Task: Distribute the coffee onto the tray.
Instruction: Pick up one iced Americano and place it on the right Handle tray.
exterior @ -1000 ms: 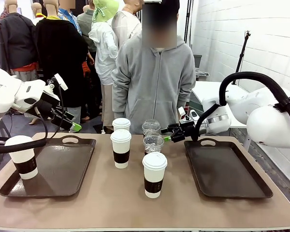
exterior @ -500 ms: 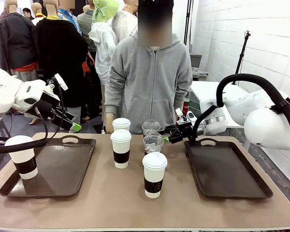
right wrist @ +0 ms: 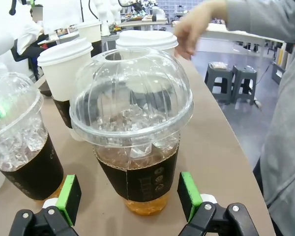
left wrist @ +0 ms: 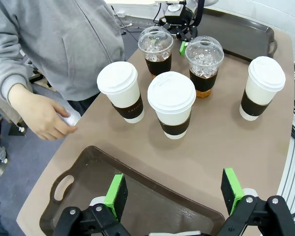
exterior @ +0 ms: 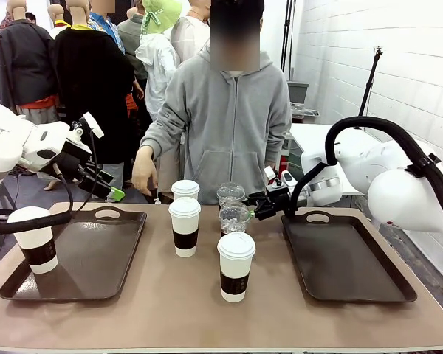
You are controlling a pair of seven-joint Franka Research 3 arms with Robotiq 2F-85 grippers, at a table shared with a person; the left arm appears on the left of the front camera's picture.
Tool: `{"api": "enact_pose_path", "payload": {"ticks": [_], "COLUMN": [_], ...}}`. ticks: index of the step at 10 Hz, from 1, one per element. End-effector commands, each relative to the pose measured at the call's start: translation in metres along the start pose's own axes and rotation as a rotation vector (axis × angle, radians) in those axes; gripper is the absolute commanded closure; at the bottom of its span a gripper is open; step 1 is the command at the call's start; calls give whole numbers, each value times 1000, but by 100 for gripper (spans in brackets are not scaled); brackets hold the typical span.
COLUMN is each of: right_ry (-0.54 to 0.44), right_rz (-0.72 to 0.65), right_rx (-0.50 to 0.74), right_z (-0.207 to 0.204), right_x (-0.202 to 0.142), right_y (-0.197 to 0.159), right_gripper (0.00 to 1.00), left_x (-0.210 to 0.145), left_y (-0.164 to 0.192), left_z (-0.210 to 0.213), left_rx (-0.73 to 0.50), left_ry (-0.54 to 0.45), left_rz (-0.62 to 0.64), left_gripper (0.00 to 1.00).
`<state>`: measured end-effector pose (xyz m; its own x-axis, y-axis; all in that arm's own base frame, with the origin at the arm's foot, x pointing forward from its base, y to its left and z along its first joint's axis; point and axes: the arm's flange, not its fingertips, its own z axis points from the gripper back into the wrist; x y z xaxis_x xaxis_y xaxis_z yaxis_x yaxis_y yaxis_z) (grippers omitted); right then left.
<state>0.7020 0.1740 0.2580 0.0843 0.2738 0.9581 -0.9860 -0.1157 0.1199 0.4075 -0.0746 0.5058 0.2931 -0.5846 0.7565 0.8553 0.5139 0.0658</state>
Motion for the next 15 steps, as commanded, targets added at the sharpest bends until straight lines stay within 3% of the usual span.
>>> {"api": "enact_pose_path", "payload": {"ticks": [1, 15], "right_ry": [22, -9], "right_rz": [-9, -34], "right_rx": [34, 13], "right_z": [-7, -39], "right_x": [2, -3], "right_y": [-12, -26], "right_gripper": [0, 0], "left_x": [-2, -2], "left_y": [4, 4], "left_z": [-2, -2], "left_rx": [-14, -14], "left_ry": [-21, -21], "left_rz": [-18, -18], "left_gripper": [0, 0]}}
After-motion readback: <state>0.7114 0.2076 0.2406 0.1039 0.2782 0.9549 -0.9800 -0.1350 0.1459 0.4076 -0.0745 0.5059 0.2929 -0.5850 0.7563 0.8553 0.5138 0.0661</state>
